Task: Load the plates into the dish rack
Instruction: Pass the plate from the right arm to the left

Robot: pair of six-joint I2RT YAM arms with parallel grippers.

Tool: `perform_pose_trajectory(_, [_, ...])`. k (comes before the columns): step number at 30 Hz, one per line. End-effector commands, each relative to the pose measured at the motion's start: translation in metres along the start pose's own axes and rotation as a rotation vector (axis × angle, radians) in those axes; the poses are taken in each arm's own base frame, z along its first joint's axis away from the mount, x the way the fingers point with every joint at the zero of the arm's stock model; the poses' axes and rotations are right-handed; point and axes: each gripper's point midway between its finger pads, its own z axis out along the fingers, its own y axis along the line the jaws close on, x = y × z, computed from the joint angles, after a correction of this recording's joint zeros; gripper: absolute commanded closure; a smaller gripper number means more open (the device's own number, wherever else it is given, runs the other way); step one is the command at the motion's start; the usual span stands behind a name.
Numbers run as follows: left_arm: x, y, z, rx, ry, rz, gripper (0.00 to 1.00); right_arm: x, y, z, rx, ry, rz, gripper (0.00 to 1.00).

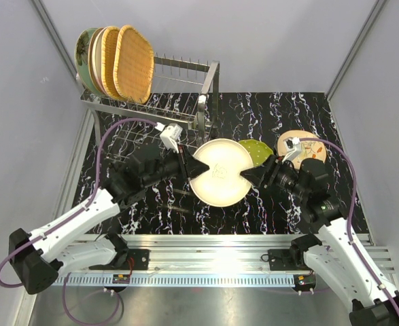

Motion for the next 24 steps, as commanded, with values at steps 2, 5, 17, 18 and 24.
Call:
perform_pose_trajectory(2, [-0.043, -0.039, -0.025, 0.077, -0.111, 0.078, 1.0, -0.019, 0.014, -0.004, -0.015, -0.051, -0.062, 0.27])
perform_pose_trajectory(5, [-0.055, -0.042, -0.041, 0.051, -0.149, 0.121, 1.0, -0.02, 0.013, -0.007, 0.0, -0.061, -0.065, 0.22])
perform_pose_trajectory(17, [-0.127, -0.081, -0.118, -0.034, -0.262, 0.455, 1.0, -0.044, 0.017, -0.028, 0.057, -0.185, -0.138, 0.21])
perform_pose_trajectory(18, [-0.136, -0.082, -0.126, -0.057, -0.281, 0.497, 1.0, -0.046, 0.017, -0.029, 0.066, -0.194, -0.141, 0.21])
perform_pose_trajectory(24, [-0.208, -0.079, -0.172, -0.311, -0.472, 0.594, 1.0, -0.062, 0.018, -0.036, 0.096, -0.264, -0.175, 0.23])
